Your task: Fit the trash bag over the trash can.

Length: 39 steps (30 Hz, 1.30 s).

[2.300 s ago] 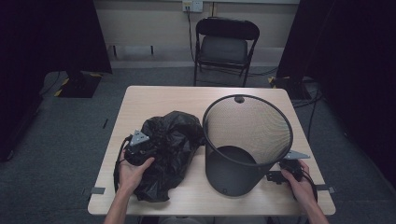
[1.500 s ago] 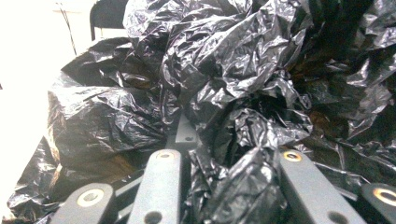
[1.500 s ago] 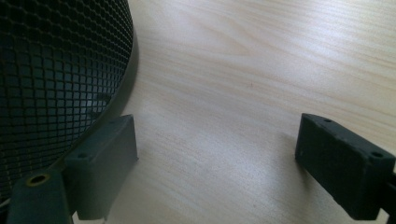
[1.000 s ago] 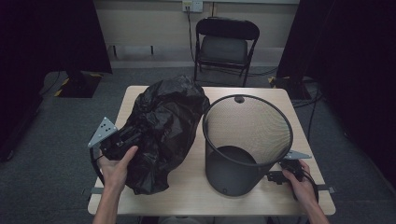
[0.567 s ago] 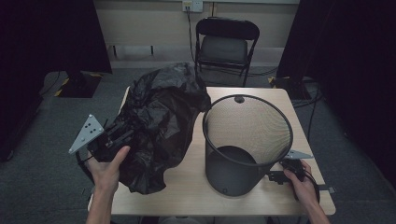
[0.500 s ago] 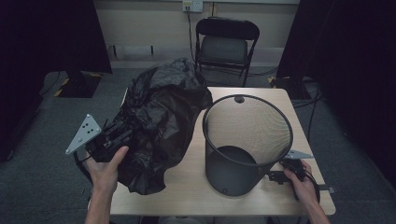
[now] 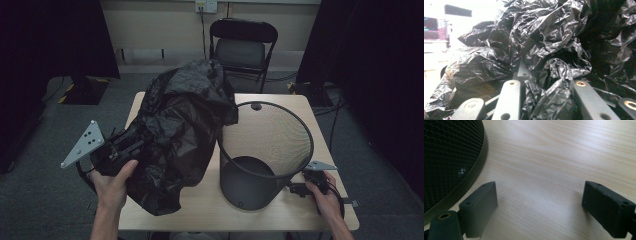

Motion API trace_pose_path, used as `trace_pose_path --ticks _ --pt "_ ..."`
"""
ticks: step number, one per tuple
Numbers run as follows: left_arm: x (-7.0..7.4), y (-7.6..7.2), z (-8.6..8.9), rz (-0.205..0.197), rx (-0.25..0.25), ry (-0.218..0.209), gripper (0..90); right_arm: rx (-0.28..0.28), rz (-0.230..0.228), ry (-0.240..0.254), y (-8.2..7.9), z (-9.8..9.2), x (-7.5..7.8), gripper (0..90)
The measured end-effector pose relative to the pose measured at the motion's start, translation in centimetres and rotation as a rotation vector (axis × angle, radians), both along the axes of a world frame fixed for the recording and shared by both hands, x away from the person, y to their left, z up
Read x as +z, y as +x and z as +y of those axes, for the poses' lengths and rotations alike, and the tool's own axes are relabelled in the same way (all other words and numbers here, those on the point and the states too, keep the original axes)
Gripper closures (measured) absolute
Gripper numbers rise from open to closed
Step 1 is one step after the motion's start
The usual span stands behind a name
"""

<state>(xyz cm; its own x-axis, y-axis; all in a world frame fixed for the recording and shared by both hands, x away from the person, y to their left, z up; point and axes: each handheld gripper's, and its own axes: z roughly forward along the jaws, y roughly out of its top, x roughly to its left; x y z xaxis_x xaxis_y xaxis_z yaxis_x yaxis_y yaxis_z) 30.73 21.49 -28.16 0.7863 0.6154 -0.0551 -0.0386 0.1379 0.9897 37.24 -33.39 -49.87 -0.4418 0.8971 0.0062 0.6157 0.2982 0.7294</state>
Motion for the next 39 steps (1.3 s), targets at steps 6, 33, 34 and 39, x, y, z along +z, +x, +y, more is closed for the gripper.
trace_pose_path --ticks 6,33,34,39 --pt "0.3 0.2 -1.5 -0.005 -0.044 -0.003 72.3 -0.004 -0.005 0.001 0.0 0.0 0.0 11.8" --pt "0.7 2.9 -11.4 0.028 -0.267 -0.055 72.1 -0.006 -0.002 0.001 0.0 0.1 0.0 11.4" --pt "0.9 2.8 -11.6 0.026 -0.274 -0.055 72.0 -0.006 -0.002 0.002 0.0 0.1 0.0 11.4" --pt "1.5 2.9 -12.8 0.017 -0.289 -0.043 72.0 -0.005 -0.004 -0.002 0.0 0.1 0.0 11.4"
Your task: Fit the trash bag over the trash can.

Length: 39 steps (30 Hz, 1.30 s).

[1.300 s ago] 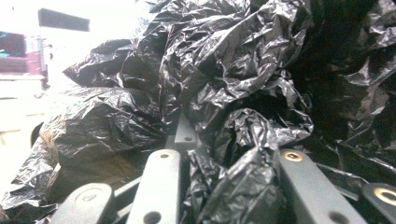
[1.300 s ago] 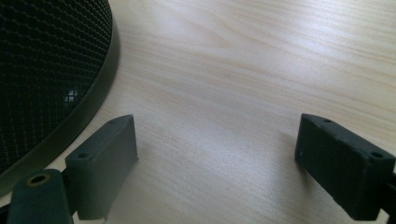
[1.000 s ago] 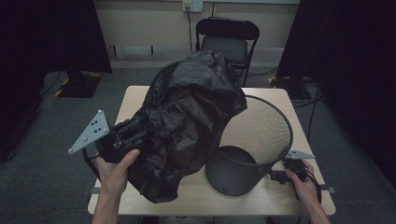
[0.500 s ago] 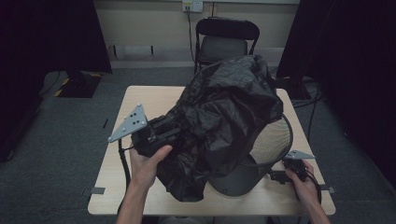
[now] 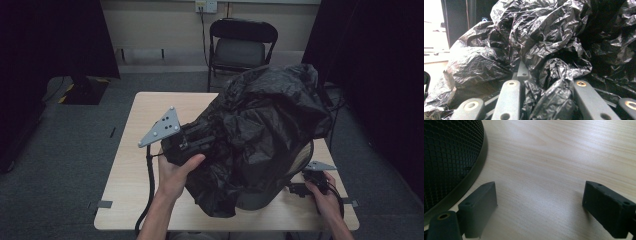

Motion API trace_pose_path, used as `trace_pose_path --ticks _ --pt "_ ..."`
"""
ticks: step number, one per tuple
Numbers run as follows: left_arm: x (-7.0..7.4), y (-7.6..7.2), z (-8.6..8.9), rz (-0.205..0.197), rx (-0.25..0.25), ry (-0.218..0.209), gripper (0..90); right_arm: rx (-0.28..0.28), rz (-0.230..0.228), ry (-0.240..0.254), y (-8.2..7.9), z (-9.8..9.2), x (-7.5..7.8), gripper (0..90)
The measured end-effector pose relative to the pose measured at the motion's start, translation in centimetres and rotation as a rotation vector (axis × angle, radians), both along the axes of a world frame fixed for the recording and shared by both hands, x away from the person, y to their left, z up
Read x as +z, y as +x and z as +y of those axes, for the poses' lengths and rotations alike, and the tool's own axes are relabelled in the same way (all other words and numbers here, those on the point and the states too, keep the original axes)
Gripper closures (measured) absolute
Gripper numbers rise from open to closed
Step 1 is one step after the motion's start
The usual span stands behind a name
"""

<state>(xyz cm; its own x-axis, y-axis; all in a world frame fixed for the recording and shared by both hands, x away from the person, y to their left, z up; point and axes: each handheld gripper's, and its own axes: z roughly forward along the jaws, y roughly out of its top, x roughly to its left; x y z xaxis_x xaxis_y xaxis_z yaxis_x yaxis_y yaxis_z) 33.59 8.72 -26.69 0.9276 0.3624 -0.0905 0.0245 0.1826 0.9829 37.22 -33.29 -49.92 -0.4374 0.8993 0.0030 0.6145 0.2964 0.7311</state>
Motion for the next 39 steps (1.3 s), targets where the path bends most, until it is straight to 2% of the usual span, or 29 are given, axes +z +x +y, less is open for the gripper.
trace_pose_path --ticks 2,6,12,15,19,21,24,26,30,34,39 --pt "0.1 0.2 -0.6 0.0 0.001 0.009 71.9 0.0 0.001 0.001 0.0 0.0 0.0 11.4" --pt "-0.1 0.7 -2.1 0.007 0.0 0.063 71.6 0.0 0.0 0.002 0.0 0.0 0.0 11.4" --pt "-0.1 1.6 -3.6 0.03 0.0 0.101 71.2 0.0 0.001 0.002 0.0 0.0 0.0 11.4" --pt "0.4 1.8 -4.4 0.021 0.0 0.13 71.0 0.0 0.001 0.003 0.0 0.0 0.0 11.4" --pt "1.3 1.2 -5.5 -0.018 0.009 0.183 70.3 0.0 0.001 0.004 0.0 0.0 0.0 11.4" --pt "1.4 1.1 -5.9 -0.021 0.035 0.199 68.4 0.0 0.002 0.005 0.0 0.0 0.0 11.4" --pt "1.1 1.6 -6.2 0.003 0.039 0.201 62.5 0.002 0.003 0.004 0.0 0.0 0.0 11.4" --pt "1.0 1.8 -6.2 0.024 0.041 0.199 52.3 0.003 0.003 0.003 0.0 0.0 0.0 11.4" --pt "0.9 1.8 -6.1 0.023 0.064 0.201 37.2 0.0 0.002 0.009 0.0 -0.1 0.0 11.5" --pt "0.9 2.0 -5.9 0.03 0.067 0.208 27.1 -0.007 0.004 0.013 0.0 -0.1 0.0 11.6" --pt "0.9 2.0 -5.5 0.037 0.067 0.183 19.9 -0.006 0.004 0.018 0.0 -0.2 0.0 11.6"
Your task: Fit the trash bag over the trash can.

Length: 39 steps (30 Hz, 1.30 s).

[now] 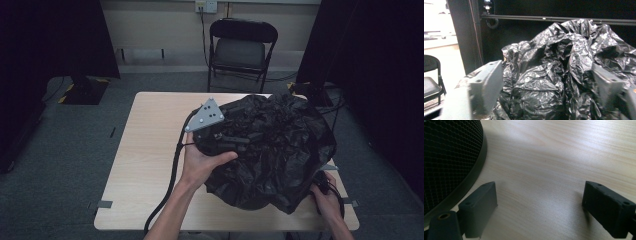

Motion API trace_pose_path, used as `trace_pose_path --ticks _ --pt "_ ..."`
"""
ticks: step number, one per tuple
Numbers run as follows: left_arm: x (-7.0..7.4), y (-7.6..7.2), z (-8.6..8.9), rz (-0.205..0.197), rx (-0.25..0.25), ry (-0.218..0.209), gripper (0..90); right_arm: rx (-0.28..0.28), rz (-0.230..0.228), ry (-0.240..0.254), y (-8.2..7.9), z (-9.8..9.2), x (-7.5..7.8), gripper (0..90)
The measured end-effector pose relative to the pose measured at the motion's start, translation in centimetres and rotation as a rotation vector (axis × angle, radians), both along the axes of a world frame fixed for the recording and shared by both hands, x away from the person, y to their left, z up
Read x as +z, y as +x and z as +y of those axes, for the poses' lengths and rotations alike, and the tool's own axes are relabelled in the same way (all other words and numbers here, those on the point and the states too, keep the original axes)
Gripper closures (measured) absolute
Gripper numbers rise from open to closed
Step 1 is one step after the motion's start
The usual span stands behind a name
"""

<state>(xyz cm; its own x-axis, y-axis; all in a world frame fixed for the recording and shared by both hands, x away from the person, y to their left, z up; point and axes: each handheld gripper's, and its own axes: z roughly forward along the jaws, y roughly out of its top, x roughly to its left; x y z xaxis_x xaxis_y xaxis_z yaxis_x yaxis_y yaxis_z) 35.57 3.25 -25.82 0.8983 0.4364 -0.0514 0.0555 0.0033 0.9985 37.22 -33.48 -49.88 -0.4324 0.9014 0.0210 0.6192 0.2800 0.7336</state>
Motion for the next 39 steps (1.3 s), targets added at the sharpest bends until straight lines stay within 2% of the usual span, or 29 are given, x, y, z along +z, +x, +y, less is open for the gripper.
trace_pose_path --ticks 7,12,15,17,20,24,28,33,36,39 --pt "0.2 -0.1 0.7 0.026 -0.006 -0.029 14.8 -0.003 -0.002 0.005 0.0 -0.1 0.0 11.6" --pt "0.5 -0.1 1.1 0.048 0.003 0.035 14.9 -0.005 0.001 0.011 0.0 -0.1 0.0 11.6" --pt "0.7 -0.2 1.1 0.036 0.023 0.135 15.8 -0.005 0.001 0.014 0.0 -0.1 0.0 11.7" --pt "0.7 -0.4 1.2 0.026 0.033 0.159 15.7 -0.005 0.001 0.016 0.0 -0.2 0.0 11.8" --pt "0.5 -0.3 1.5 0.026 0.052 0.145 15.9 -0.006 0.001 0.018 0.0 -0.2 0.0 12.0" --pt "-0.1 -0.3 2.0 0.033 0.036 0.165 16.3 -0.007 0.0 0.024 -0.1 -0.3 0.1 12.1" --pt "-0.7 -0.2 2.7 0.037 0.039 0.151 17.7 -0.007 -0.025 0.04 -0.2 -0.4 0.4 12.2" --pt "-1.2 -0.1 3.9 0.05 0.036 0.136 15.9 -0.008 -0.083 0.088 -0.7 -0.5 1.2 12.0" --pt "-1.4 -0.1 4.6 0.061 0.032 0.11 15.9 -0.018 -0.119 0.128 -1.0 -0.6 1.7 12.2" --pt "-1.5 -0.1 4.9 0.064 0.038 0.12 15.9 -0.021 -0.162 0.157 -1.5 -0.6 2.3 12.4"
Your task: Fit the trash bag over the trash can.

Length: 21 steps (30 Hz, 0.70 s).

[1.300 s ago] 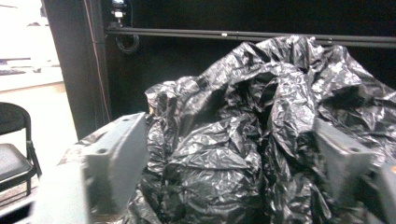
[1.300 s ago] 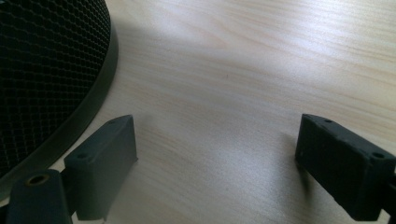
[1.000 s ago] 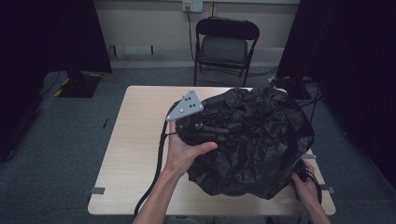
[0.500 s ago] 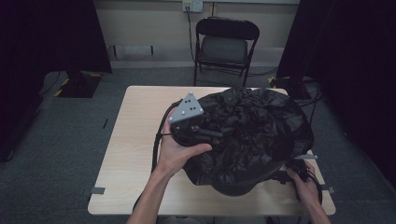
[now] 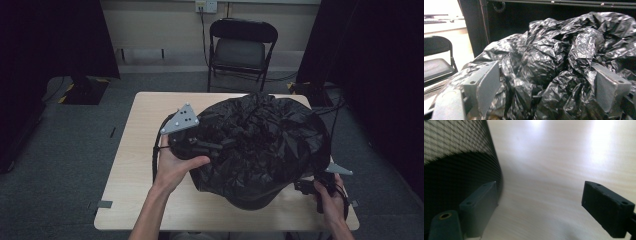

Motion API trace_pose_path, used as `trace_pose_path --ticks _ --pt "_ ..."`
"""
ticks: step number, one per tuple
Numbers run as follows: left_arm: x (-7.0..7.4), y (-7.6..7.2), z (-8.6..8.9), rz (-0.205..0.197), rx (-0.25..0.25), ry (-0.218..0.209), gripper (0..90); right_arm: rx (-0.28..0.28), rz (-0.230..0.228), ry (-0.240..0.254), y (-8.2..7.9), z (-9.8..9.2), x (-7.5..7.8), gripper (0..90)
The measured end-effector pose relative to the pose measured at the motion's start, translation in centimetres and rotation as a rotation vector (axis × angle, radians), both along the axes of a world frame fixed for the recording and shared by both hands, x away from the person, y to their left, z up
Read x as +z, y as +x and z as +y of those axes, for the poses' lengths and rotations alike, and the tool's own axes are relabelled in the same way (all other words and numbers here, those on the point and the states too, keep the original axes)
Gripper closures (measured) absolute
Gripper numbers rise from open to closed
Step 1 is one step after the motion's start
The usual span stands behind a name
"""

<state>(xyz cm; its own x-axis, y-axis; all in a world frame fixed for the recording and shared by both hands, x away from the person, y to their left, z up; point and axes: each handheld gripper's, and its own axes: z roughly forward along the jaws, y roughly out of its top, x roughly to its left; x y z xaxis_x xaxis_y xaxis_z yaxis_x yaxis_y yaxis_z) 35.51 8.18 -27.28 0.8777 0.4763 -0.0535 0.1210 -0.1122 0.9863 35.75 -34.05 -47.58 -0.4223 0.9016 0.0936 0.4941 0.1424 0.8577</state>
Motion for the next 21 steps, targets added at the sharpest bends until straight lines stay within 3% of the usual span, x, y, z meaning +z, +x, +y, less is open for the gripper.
trace_pose_path --ticks 4,11,13,15,21 --pt "0.1 0.0 0.2 -0.006 0.004 0.004 15.9 0.021 -0.073 0.089 -1.0 0.2 1.2 11.8" --pt "-0.3 -0.1 0.6 -0.003 0.008 -0.008 15.9 0.073 -0.224 0.192 -2.6 0.0 4.3 11.5" --pt "-0.6 0.0 0.6 0.003 0.009 -0.006 15.9 0.092 -0.243 0.21 -3.0 0.1 4.8 11.4" --pt "-0.8 0.1 0.7 0.011 0.008 -0.004 15.9 0.089 -0.256 0.195 -3.2 0.4 5.1 12.6" --pt "-1.3 0.1 1.1 0.019 0.015 -0.006 15.9 0.113 -0.259 0.206 -3.3 1.0 5.2 12.3"
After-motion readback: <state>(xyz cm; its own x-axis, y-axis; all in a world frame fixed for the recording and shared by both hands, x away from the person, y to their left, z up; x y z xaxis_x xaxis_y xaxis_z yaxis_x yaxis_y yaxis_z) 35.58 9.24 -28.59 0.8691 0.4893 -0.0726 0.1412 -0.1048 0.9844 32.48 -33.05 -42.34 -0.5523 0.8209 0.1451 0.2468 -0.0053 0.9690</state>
